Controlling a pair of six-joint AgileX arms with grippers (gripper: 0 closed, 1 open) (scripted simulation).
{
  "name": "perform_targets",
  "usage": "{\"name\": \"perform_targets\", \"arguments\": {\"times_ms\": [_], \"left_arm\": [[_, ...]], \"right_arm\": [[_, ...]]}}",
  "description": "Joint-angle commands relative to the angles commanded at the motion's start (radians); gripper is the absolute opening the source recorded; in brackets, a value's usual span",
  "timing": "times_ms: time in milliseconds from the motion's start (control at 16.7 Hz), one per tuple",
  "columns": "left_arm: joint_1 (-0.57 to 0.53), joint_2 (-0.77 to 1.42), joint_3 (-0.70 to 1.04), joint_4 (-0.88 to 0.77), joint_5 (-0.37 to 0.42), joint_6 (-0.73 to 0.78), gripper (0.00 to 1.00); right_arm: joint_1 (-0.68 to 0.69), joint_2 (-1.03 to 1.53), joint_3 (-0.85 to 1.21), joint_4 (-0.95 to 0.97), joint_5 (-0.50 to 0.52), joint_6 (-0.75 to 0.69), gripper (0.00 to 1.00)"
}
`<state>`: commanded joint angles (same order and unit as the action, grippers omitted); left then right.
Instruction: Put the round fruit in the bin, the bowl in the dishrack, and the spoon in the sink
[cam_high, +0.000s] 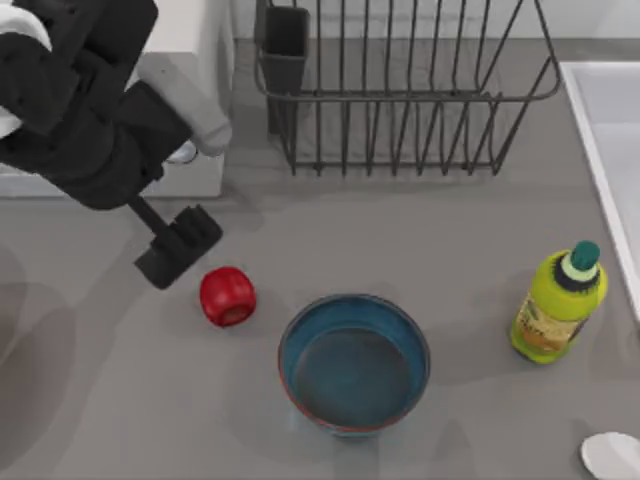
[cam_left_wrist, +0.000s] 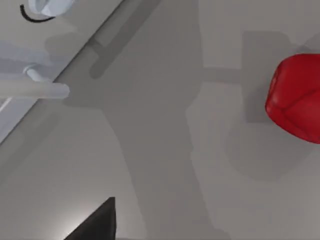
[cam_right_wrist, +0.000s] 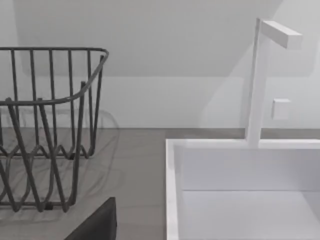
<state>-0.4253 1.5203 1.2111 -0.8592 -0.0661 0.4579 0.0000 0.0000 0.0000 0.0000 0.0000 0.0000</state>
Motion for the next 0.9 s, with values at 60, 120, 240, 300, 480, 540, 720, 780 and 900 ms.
{"name": "perform_targets", "arguments": {"times_ms": [60, 120, 240, 300, 480, 540, 720, 780, 900], "left_arm": [[-0.021, 0.088, 0.062, -0.049, 0.000, 0.022, 1.00], [-0.041, 0.170, 0.120, -0.094, 0.000, 0.042, 1.00], [-0.075, 0.318, 0.222, -0.175, 0.001, 0.075, 1.00], [-0.089, 0.380, 0.266, -0.209, 0.002, 0.089, 1.00], [-0.118, 0.508, 0.361, -0.281, 0.004, 0.117, 1.00], [-0.123, 0.530, 0.378, -0.294, 0.004, 0.122, 1.00], [-0.126, 0.541, 0.387, -0.300, 0.004, 0.124, 1.00], [-0.126, 0.541, 0.387, -0.300, 0.004, 0.124, 1.00], [-0.121, 0.538, 0.384, -0.298, 0.004, 0.123, 1.00]], "right_arm": [[0.000, 0.000, 0.000, 0.000, 0.000, 0.000, 1.00], [0.000, 0.000, 0.000, 0.000, 0.000, 0.000, 1.00], [0.000, 0.000, 0.000, 0.000, 0.000, 0.000, 1.00], [0.000, 0.000, 0.000, 0.000, 0.000, 0.000, 1.00], [0.000, 0.000, 0.000, 0.000, 0.000, 0.000, 1.00], [0.000, 0.000, 0.000, 0.000, 0.000, 0.000, 1.00], [0.000, 0.000, 0.000, 0.000, 0.000, 0.000, 1.00], [0.000, 0.000, 0.000, 0.000, 0.000, 0.000, 1.00], [0.000, 0.000, 0.000, 0.000, 0.000, 0.000, 1.00]]}}
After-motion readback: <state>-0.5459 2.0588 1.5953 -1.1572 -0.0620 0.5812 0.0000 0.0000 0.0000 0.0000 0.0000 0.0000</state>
